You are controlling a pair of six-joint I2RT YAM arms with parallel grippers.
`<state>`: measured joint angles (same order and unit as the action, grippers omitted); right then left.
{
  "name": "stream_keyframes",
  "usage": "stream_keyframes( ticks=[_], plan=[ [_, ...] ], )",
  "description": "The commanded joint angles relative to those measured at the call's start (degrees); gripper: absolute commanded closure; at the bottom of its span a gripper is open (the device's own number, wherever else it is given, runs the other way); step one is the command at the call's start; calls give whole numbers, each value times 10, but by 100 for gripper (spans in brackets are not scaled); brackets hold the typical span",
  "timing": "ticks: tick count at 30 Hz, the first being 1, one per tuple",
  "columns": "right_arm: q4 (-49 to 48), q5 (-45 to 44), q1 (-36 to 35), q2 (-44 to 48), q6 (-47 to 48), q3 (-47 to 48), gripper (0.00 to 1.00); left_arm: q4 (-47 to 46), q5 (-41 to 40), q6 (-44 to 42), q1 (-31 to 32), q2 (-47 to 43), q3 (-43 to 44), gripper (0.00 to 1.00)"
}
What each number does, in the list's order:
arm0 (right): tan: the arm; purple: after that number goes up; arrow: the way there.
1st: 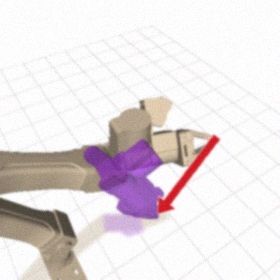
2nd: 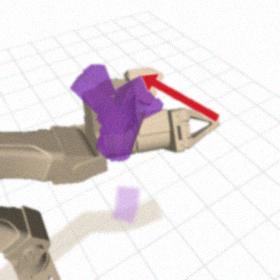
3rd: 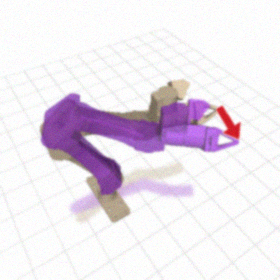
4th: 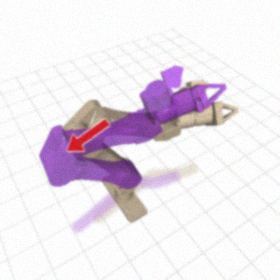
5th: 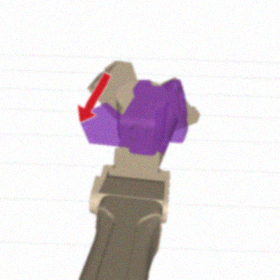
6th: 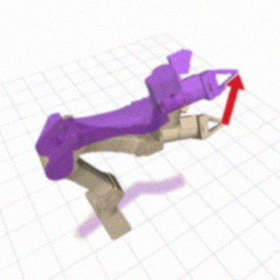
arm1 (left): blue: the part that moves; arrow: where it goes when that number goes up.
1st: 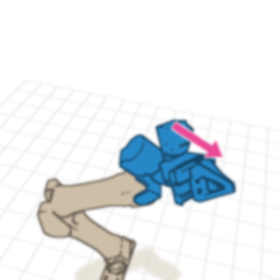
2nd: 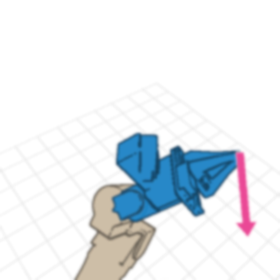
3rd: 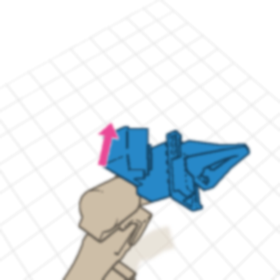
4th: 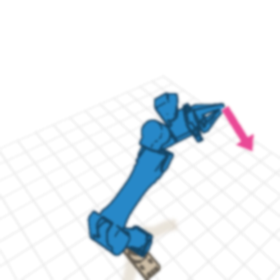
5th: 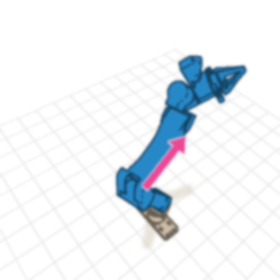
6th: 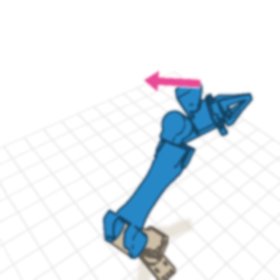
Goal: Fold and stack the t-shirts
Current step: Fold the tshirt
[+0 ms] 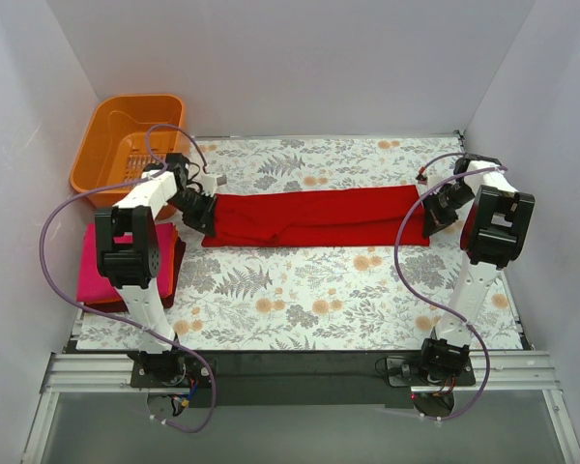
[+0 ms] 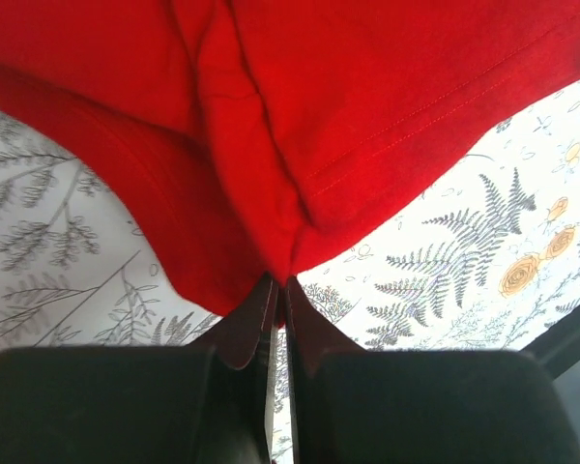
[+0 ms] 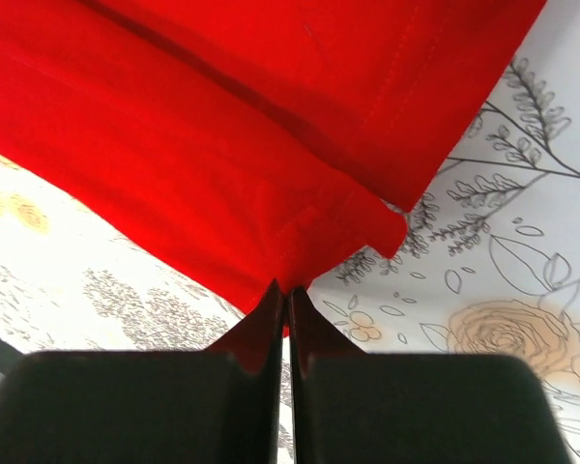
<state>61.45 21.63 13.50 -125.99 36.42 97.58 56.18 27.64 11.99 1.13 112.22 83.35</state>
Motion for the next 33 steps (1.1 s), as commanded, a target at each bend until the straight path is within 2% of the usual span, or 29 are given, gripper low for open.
stream_keyframes(
  ticks=[1,7,14,18,19,20,22,24,28,33],
  plan=[
    [12,-41,8,25,29,-9,99,44,8,-12,-9,-3,44,100],
    [15,-115,15,44,84,-34,99,96,-11,-28,-10,-16,31,100],
    [10,-149,16,52,110,-76,99,73,2,-11,-9,-47,-60,100],
    [13,-149,16,47,110,-64,98,51,4,3,-8,-62,-95,100],
    [15,-145,16,48,109,-59,92,48,16,7,-7,-68,-98,96],
    [16,-142,16,51,108,-54,86,43,22,8,-8,-74,-97,85],
    [27,-125,15,65,108,-39,67,36,48,12,-8,-102,-92,77],
    [41,-106,14,77,105,-24,57,27,62,23,-8,-125,-79,68],
    [48,-29,13,133,104,-11,60,17,85,44,-7,-147,-67,64],
    [46,36,-5,142,93,-7,79,9,121,70,12,-155,-76,64]
  ],
)
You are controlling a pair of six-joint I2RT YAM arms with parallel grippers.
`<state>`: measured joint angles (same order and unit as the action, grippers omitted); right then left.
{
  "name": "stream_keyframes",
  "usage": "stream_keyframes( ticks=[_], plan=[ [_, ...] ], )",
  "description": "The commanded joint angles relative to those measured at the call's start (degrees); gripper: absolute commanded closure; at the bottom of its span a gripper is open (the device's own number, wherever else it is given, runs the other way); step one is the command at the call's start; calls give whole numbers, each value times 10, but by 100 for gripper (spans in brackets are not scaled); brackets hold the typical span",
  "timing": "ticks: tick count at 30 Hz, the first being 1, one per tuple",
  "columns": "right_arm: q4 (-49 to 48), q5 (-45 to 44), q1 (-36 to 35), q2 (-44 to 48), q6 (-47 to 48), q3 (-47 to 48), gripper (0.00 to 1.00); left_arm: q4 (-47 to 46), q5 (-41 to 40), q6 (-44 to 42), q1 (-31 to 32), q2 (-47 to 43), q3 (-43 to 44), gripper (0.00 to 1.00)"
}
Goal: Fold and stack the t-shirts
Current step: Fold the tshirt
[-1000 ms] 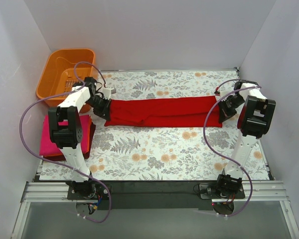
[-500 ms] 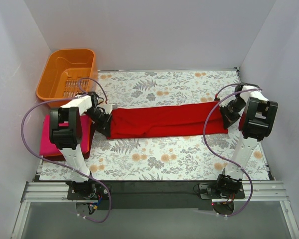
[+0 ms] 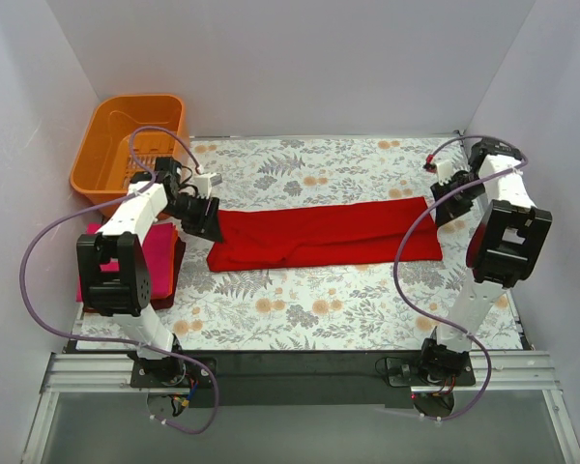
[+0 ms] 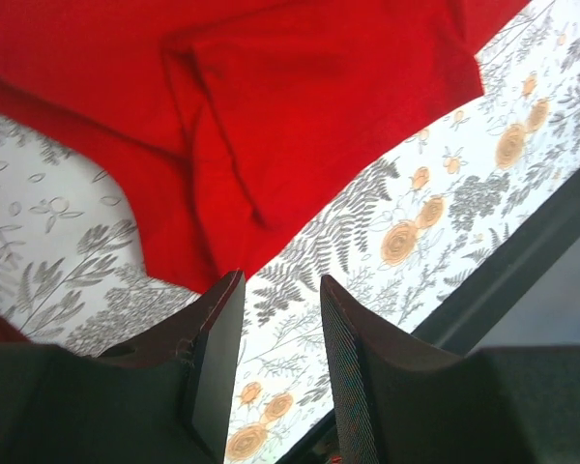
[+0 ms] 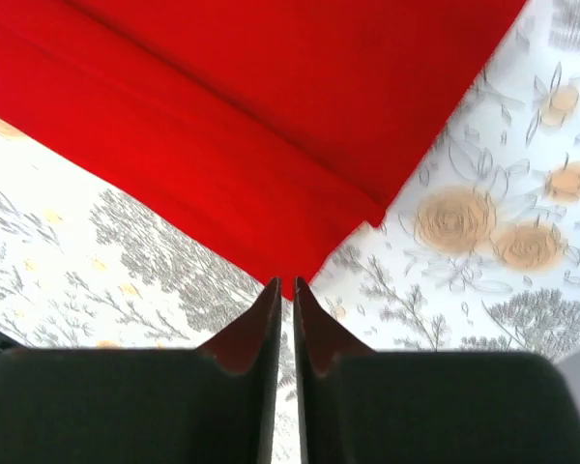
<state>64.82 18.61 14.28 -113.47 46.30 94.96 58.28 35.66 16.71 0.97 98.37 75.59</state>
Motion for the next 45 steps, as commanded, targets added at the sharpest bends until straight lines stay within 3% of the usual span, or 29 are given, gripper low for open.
stream_keyframes(
  ticks=[1,4,17,20,27,31,35,37,45],
  plan=[
    [13,71,-21,5,-8,19,88,-16,38,34,20,-18,-5,64],
    [8,78,-31,-21,-9,11,95,-28,33,53,45,-13,-19,64],
    [-93,61,-44,-106,-71,48,89,-70,-5,127,76,39,-30,56],
    [-123,68,-44,-88,-91,33,82,-71,-7,140,76,31,-38,56],
    [-191,172,-64,68,-129,-44,66,-116,-21,205,76,-22,-115,56],
    [-208,230,-136,123,-180,-92,64,-142,-38,239,73,-27,-137,56],
    [-280,260,-232,151,-290,-154,58,-157,-48,263,61,-27,-136,56],
    [-334,273,-284,152,-368,-181,42,-157,-51,267,58,-26,-136,56],
    [-448,256,-406,120,-539,-213,38,-152,-54,273,50,-10,-124,56]
  ],
)
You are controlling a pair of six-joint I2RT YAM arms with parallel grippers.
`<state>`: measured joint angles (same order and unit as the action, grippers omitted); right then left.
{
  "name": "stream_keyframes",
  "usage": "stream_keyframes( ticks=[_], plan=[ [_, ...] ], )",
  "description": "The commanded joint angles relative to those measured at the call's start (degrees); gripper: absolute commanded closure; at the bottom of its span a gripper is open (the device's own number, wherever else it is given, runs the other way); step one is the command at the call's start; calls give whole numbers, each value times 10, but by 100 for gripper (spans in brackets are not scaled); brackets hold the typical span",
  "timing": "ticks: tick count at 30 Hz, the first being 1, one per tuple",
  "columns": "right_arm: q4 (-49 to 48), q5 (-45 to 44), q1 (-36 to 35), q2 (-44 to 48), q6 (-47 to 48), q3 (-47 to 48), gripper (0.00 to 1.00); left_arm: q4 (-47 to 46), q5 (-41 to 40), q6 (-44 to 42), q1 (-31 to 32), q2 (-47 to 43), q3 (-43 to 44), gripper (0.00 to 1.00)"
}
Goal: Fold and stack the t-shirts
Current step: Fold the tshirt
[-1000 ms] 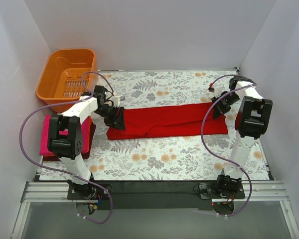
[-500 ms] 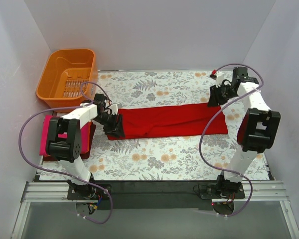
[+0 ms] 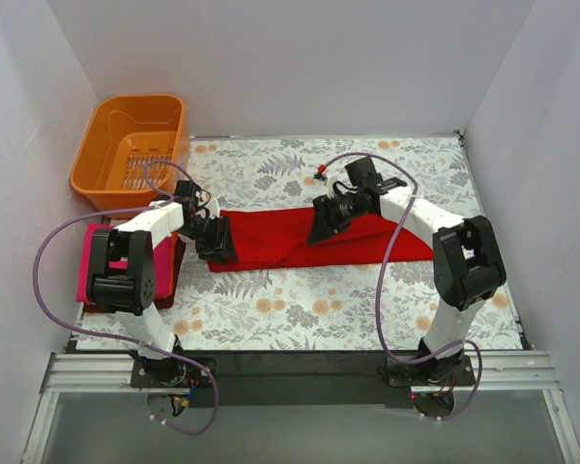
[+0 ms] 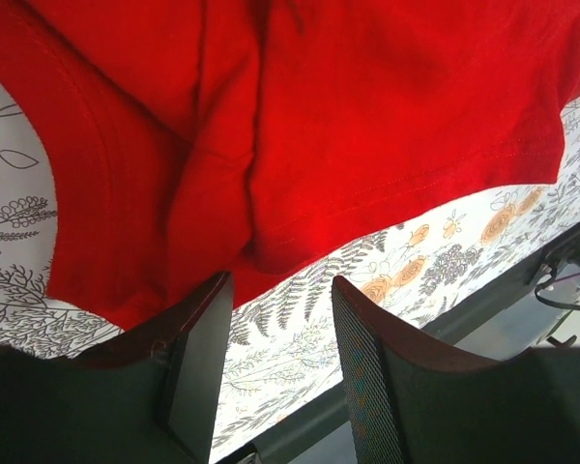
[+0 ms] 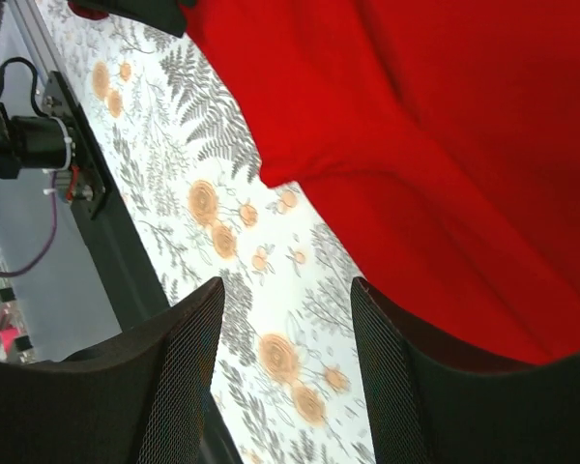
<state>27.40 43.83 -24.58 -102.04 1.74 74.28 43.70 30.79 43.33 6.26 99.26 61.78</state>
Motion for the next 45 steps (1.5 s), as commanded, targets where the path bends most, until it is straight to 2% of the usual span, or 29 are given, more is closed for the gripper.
stream_keyframes(
  ticks=[1,9,19,26,31,36,45],
  plan=[
    [-79,-9,-33,5,-106,-10,38,-7,-5,9,-3,-16,15,56],
    [-124,-26,-71,-30,-187,-28,36,-16,35,16,-3,-2,13,60],
    [-153,-39,-103,-70,-283,-31,35,-16,31,17,-3,-4,3,65],
    [-156,-30,-109,-108,-312,-11,36,-18,30,20,-3,-3,-6,68],
    [-157,-27,-109,-118,-321,-12,39,-13,12,18,-3,0,-3,67],
    [-160,-19,-110,-131,-328,-8,47,-1,-20,10,-3,0,-8,59],
    [-168,-6,-110,-136,-343,8,52,0,-25,11,-3,7,-11,58]
  ],
)
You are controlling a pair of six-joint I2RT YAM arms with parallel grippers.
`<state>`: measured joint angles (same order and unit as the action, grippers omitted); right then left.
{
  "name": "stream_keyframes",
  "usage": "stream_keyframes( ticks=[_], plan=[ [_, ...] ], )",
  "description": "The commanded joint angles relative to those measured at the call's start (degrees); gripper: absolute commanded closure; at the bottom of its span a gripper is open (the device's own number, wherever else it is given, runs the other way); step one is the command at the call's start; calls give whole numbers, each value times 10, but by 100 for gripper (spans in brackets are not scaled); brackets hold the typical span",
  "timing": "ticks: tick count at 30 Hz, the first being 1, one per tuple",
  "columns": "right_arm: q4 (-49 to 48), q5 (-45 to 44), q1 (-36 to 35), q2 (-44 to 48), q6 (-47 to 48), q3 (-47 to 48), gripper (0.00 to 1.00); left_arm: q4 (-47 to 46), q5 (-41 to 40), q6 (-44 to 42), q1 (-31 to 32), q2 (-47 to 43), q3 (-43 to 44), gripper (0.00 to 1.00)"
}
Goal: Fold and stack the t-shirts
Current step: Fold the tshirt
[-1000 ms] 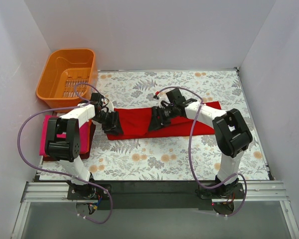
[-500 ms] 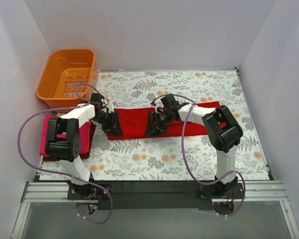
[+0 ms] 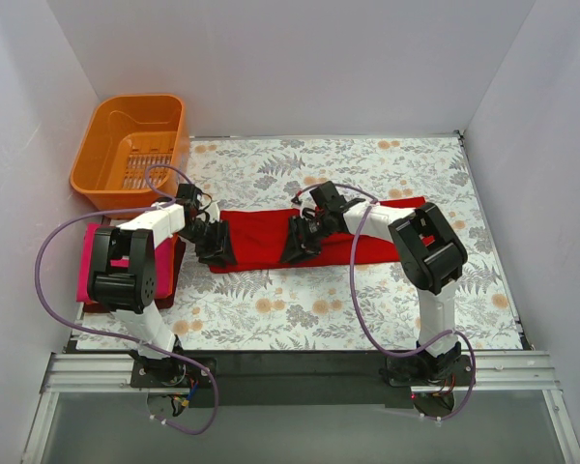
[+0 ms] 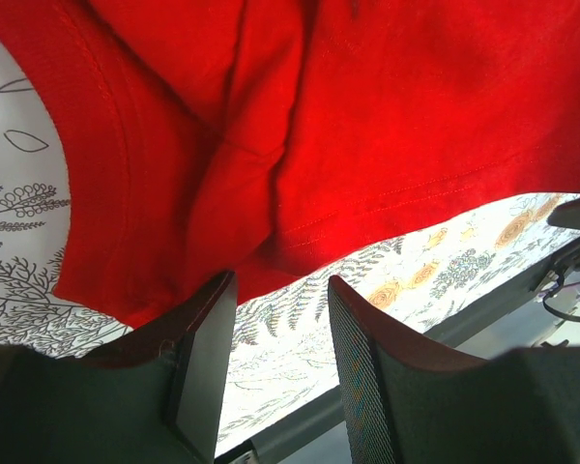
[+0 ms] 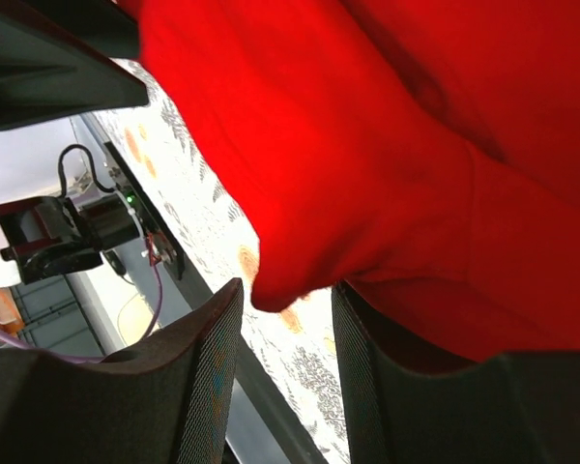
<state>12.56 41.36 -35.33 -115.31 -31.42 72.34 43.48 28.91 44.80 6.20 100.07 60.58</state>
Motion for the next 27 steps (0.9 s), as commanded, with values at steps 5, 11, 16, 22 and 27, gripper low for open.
stream_keyframes(
  ticks=[5,11,16,22,27],
  plan=[
    [-27,21,-4,-11,-27,29,54,5,-5,-6,-2,5,9,58],
    [-32,27,-4,-21,-31,23,66,2,3,-3,-2,8,9,64],
    [-32,33,-3,-22,-28,18,93,5,13,-6,-2,16,19,84],
    [-33,33,-4,-16,-17,18,99,3,37,-1,-2,14,28,77],
    [-32,33,-3,-18,-19,18,99,-1,43,4,-2,12,37,72]
  ],
)
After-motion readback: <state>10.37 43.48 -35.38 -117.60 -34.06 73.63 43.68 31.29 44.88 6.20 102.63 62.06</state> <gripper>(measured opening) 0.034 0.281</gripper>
